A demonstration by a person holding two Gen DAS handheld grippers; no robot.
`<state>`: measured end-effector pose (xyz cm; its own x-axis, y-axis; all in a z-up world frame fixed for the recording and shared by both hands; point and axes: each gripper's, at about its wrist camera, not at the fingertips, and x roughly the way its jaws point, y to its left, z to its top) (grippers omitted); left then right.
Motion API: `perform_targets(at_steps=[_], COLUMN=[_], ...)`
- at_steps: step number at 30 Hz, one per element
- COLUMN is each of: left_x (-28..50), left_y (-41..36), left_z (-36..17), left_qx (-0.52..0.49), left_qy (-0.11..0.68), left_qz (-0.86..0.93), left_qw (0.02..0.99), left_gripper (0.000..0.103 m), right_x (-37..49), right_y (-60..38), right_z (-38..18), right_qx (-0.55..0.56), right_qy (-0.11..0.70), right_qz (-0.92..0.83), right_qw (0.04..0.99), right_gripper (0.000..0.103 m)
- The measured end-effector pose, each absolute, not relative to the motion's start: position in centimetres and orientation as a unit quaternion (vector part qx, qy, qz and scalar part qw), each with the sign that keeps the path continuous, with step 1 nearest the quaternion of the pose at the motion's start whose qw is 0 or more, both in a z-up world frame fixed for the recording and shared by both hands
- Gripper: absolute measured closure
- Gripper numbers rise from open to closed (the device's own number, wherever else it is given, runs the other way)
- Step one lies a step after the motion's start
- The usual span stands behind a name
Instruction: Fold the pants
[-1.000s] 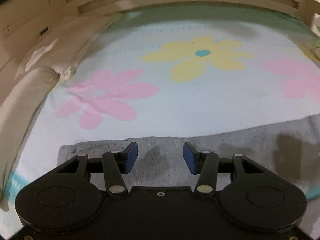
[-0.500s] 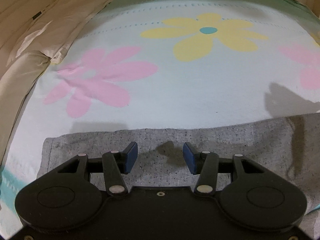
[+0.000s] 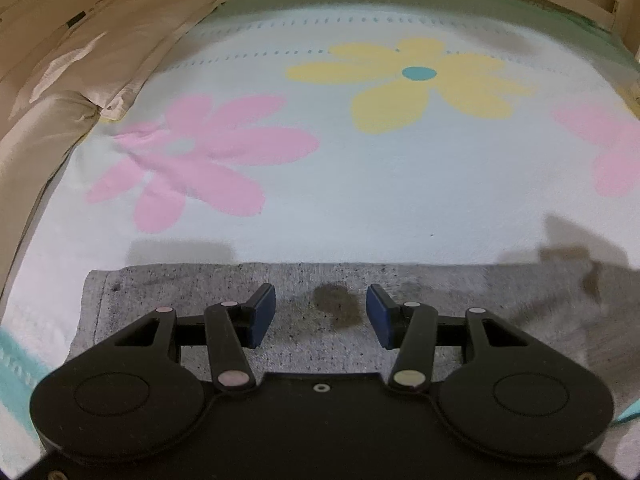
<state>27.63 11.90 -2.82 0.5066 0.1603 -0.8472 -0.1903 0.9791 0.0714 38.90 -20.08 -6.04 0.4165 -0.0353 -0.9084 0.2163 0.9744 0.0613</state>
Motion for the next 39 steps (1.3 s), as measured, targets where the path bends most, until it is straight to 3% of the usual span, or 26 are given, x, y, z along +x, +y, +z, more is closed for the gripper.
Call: perform_targets(at_steps=[10, 22, 33, 34, 37, 39], left_x=[28.6, 31.3, 32.8, 32.7, 32.1, 31.8], left_y=[12.3, 13.1, 11.4, 11.6, 12.3, 12.5], left_z=[-3.0, -3.7, -7.6, -7.6, -7.4, -7.0], left_qx=[-0.046, -0.131, -0.069, -0.077, -0.105, -0.101], left_qy=[0.508, 0.512, 0.602, 0.602, 0.587, 0.582], left_qz=[0.09, 0.139, 0.154, 0.156, 0.145, 0.143], left_qw=[0.856, 0.837, 0.78, 0.779, 0.789, 0.794], left_gripper=[0.046, 0.044, 0.044, 0.045, 0.081, 0.091], right_x=[31.5, 29.9, 30.0, 29.9, 29.9, 29.8], right_y=[-22.2, -22.3, -23.0, -23.1, -23.3, -23.7], right_z=[-6.0, -7.2, -8.2, -8.1, -8.0, -7.8], right_qx=[0.024, 0.005, 0.015, 0.016, 0.02, 0.028], right_qy=[0.548, 0.547, 0.543, 0.543, 0.542, 0.543], right_qz=[-0.022, 0.002, 0.01, 0.01, 0.009, 0.006], right_qw=[0.836, 0.837, 0.839, 0.84, 0.84, 0.84], right_gripper=[0.101, 0.101, 0.101, 0.101, 0.101, 0.1])
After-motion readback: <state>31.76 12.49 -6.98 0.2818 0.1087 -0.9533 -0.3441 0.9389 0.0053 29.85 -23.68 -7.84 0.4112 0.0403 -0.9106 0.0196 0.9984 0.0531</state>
